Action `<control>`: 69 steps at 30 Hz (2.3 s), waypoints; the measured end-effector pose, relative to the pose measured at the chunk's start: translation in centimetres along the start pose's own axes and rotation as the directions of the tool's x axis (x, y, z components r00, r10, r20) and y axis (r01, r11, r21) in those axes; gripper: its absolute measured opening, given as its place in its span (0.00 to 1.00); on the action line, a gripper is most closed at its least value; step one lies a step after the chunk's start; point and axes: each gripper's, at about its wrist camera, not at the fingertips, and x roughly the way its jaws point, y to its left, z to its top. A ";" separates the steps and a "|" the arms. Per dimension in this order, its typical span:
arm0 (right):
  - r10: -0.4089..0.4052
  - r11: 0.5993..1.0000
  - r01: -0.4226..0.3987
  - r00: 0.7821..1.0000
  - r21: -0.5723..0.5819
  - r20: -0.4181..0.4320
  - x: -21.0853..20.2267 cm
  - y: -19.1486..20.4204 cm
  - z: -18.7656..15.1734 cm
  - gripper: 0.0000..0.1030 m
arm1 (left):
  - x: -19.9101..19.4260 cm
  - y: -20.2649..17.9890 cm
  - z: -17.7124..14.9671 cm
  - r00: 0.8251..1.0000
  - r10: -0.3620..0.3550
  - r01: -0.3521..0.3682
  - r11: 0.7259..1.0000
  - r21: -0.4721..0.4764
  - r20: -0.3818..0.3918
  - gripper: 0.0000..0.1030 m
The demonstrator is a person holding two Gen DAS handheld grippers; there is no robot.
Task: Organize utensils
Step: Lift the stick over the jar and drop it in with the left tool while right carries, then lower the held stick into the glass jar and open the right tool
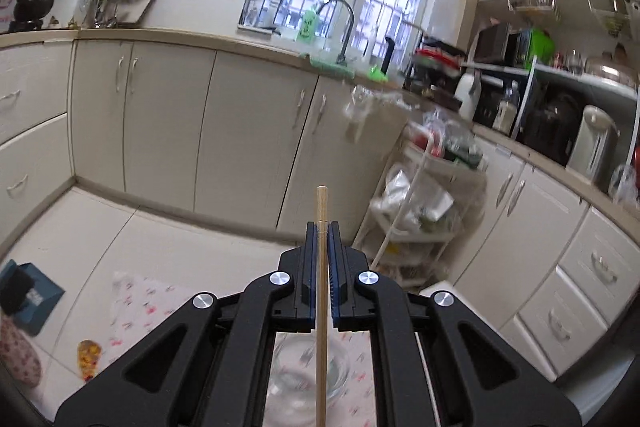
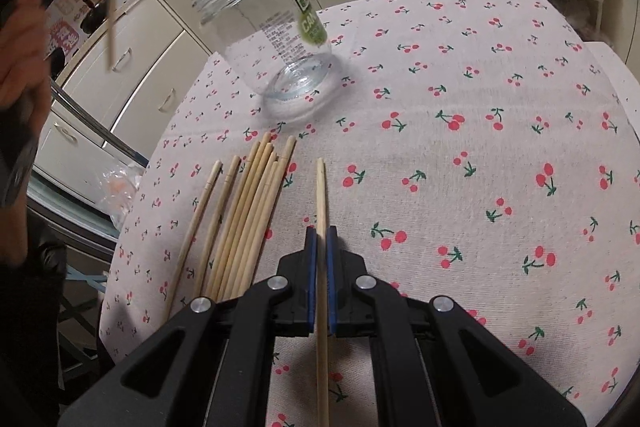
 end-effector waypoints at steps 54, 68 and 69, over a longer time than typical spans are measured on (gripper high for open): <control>0.163 0.980 -0.200 0.746 -0.016 0.646 -9.2 6.5 14.9 0.05 | -6.2 4.5 -12.0 0.963 0.122 -0.096 0.989 0.117 -0.241 0.13; -0.005 0.999 -0.036 0.680 0.040 0.733 -4.1 6.2 20.1 0.05 | -8.4 7.6 -15.7 0.929 0.097 -0.093 0.995 0.030 -0.358 0.23; -0.008 0.999 -0.024 0.681 0.034 0.732 -3.8 6.3 20.0 0.05 | -8.4 7.6 -15.8 0.928 0.097 -0.093 0.995 0.029 -0.361 0.24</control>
